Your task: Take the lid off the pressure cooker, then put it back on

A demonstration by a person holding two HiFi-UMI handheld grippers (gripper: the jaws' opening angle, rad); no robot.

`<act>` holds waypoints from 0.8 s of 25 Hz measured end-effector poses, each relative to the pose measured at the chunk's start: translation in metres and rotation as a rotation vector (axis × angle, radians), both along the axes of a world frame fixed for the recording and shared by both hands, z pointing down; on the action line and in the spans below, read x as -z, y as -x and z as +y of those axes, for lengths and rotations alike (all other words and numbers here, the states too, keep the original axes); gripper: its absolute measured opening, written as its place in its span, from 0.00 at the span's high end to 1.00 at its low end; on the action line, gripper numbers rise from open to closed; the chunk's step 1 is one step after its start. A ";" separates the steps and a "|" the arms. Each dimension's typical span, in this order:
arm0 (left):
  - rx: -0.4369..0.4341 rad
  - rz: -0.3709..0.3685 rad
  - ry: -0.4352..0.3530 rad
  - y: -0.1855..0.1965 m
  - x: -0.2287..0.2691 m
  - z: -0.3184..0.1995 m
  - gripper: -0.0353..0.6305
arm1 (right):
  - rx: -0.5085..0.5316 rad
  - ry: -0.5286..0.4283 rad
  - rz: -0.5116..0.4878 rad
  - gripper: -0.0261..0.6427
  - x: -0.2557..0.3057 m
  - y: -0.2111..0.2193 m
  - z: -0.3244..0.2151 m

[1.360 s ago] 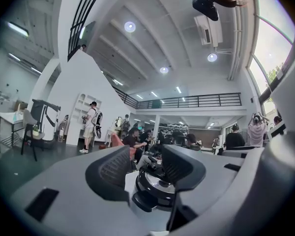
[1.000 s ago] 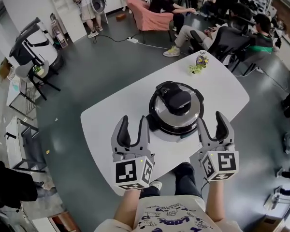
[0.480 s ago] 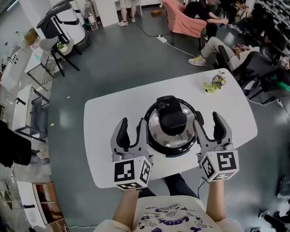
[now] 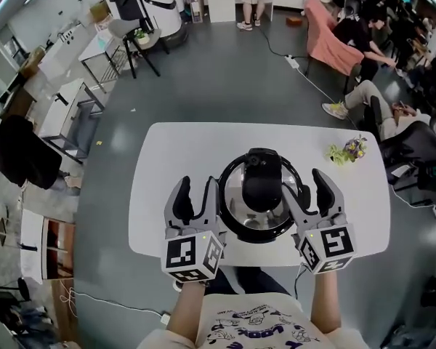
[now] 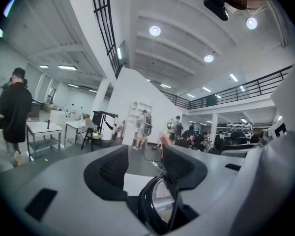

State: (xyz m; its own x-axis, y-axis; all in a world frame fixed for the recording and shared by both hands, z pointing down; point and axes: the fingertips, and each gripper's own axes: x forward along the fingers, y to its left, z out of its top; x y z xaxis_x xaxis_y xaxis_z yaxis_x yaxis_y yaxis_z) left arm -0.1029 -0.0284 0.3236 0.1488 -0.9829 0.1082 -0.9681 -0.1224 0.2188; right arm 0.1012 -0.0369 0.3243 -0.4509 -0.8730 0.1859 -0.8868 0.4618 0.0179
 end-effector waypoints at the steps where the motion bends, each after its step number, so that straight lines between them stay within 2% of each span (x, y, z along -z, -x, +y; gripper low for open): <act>1: 0.017 0.003 0.009 0.002 -0.002 0.003 0.63 | 0.034 0.009 0.004 0.48 -0.002 0.004 -0.001; 5: 0.070 0.033 0.047 0.010 -0.014 0.014 0.63 | 0.155 0.048 0.034 0.44 -0.009 0.022 -0.002; 11: 0.127 0.137 0.105 0.029 -0.035 0.026 0.63 | 0.302 0.094 0.117 0.41 -0.019 0.052 0.003; 20: 0.114 0.294 0.187 0.045 -0.070 0.010 0.63 | 0.453 0.185 0.247 0.39 -0.034 0.087 0.002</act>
State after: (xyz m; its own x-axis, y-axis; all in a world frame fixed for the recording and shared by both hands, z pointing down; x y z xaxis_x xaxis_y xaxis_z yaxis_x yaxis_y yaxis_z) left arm -0.1481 -0.0189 0.3937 0.0905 -0.9622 0.2568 -0.8656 0.0516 0.4981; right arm 0.0138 -0.0344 0.3587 -0.6973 -0.5448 0.4658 -0.5785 0.8115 0.0831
